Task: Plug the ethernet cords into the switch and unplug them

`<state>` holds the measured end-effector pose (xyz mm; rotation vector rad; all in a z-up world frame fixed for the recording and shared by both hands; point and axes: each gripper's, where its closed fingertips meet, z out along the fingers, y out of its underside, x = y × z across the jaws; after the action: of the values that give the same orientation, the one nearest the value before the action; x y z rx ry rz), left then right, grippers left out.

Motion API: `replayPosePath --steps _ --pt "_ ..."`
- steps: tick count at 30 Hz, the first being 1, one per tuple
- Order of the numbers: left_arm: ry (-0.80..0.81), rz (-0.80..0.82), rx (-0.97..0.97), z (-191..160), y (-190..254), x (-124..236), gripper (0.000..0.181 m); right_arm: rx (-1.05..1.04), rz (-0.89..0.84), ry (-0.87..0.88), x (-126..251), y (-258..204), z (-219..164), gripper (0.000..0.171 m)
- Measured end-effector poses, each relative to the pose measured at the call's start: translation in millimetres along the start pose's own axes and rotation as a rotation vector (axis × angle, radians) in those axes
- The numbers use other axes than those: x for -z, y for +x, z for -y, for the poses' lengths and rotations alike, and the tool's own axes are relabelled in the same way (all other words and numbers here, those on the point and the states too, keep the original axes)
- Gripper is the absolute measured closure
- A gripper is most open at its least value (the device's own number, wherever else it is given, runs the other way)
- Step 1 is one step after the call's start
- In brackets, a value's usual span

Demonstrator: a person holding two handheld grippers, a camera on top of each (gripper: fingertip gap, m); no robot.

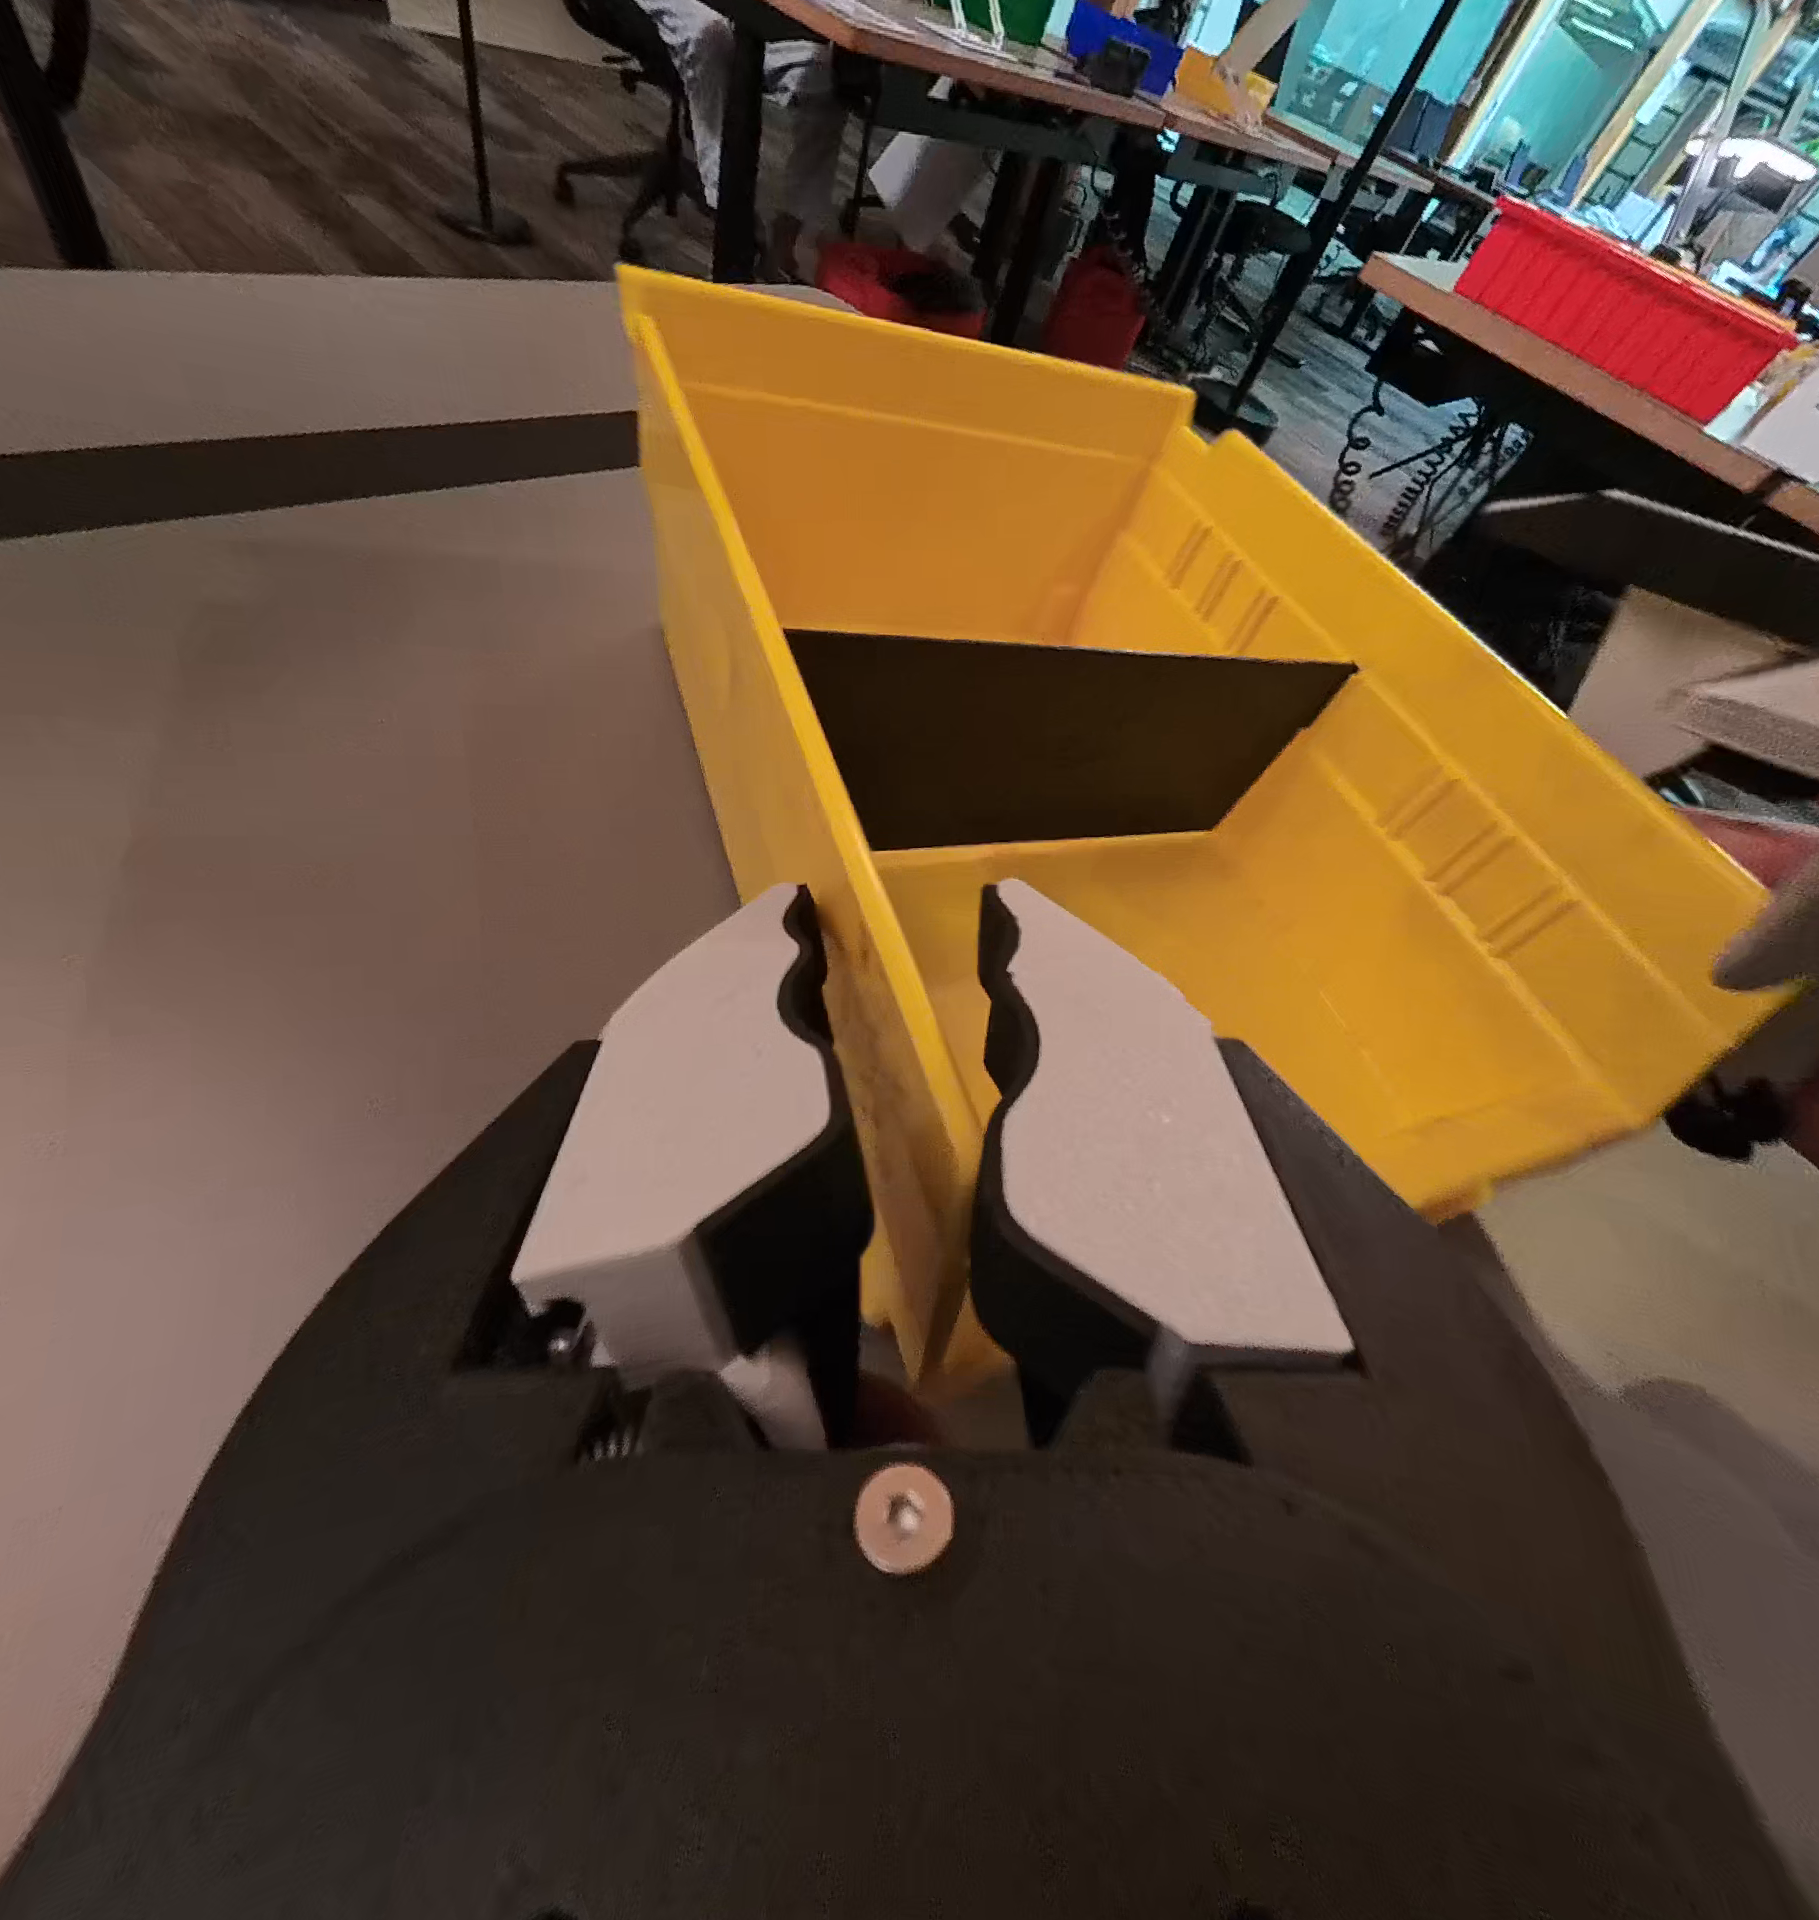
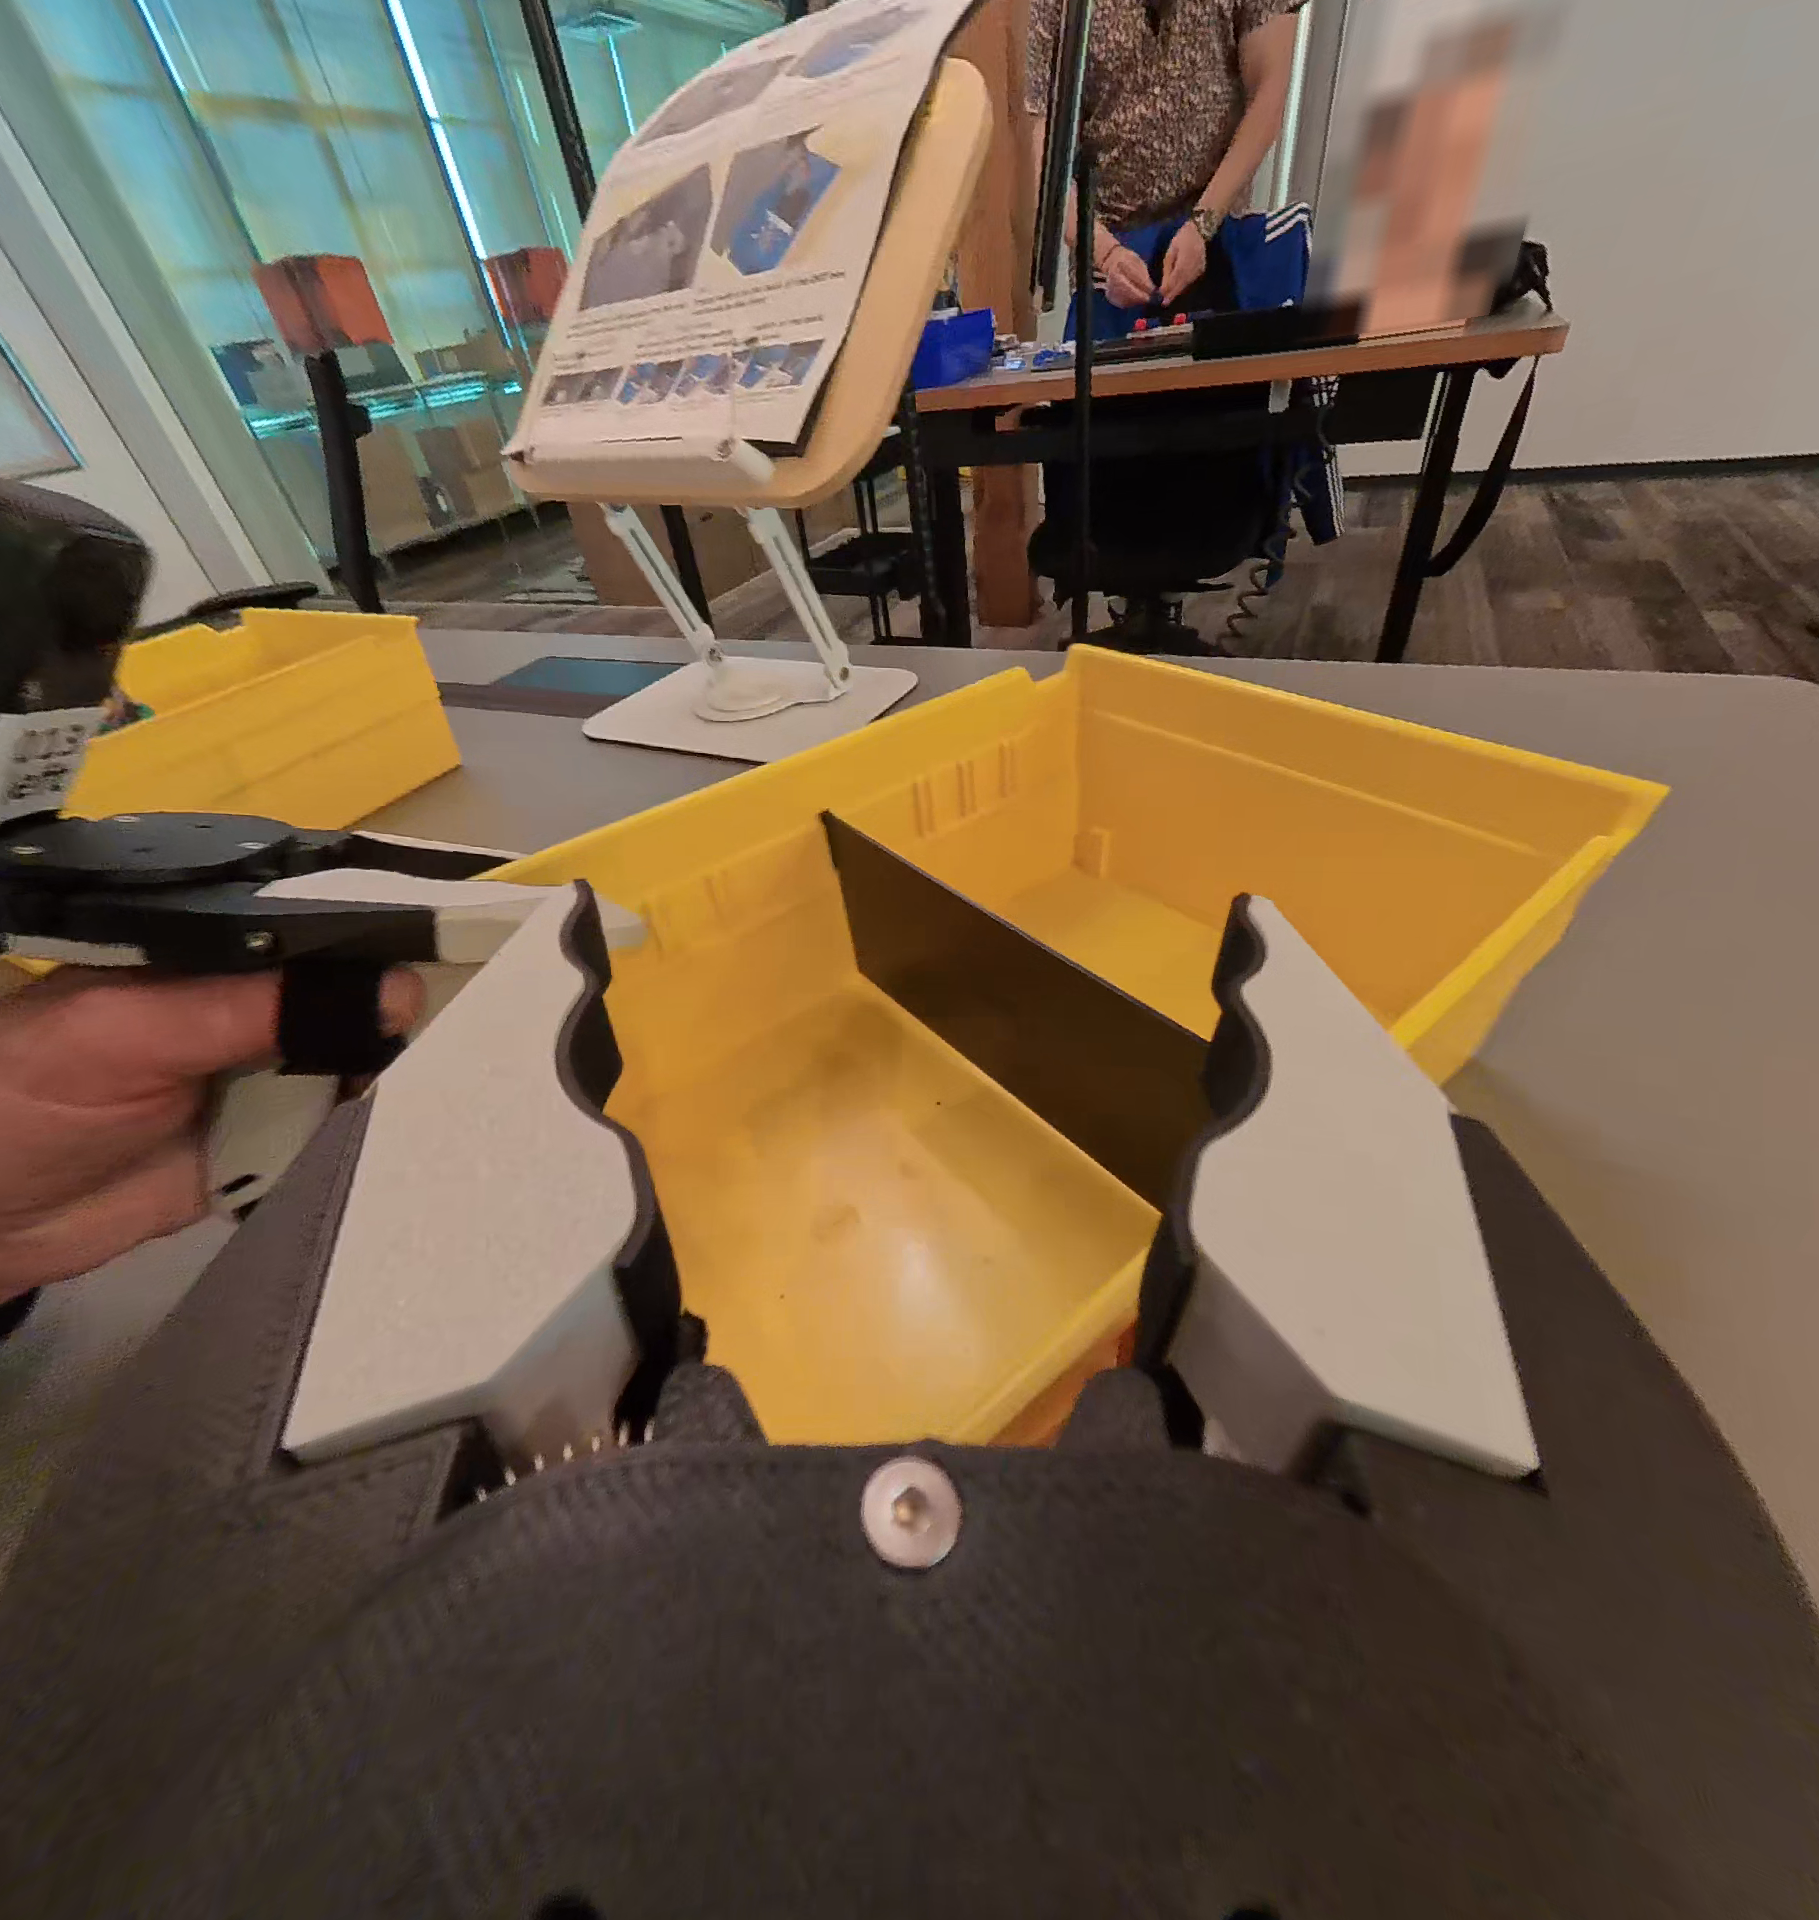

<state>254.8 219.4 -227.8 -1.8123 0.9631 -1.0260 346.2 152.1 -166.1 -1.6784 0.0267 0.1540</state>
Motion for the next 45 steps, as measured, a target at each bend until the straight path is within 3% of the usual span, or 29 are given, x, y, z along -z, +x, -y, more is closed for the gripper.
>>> replayPosePath --steps 7,14,27,33,39,42,45 --pt "-0.044 -0.061 -0.003 -7.6 48.2 -25.6 0.126 -0.019 0.022 -0.057 -2.5 66.3 -2.1 0.071" --pt "-0.041 -0.005 0.031 -3.7 81.4 -56.6 0.096 0.003 0.104 -0.105 -13.7 111.0 2.8 0.078" --pt "-0.025 0.009 0.134 2.9 111.3 -86.7 0.093 0.033 0.163 -0.13 -32.0 170.5 6.8 0.096" --pt "-0.029 -0.033 0.159 3.7 114.8 -85.5 0.094 0.076 0.155 -0.151 -32.9 174.9 4.1 0.095" --pt "0.114 -0.061 0.035 28.4 91.5 -27.7 0.095 0.221 0.025 -0.085 -21.7 186.2 32.5 0.095" --pt "0.188 0.016 -0.088 46.2 52.0 31.5 0.102 0.396 -0.077 -0.041 -6.1 177.3 64.8 0.097" --pt "0.261 0.183 -0.176 68.5 -10.7 110.1 0.108 0.53 -0.1 0.016 6.9 133.1 97.4 0.101"
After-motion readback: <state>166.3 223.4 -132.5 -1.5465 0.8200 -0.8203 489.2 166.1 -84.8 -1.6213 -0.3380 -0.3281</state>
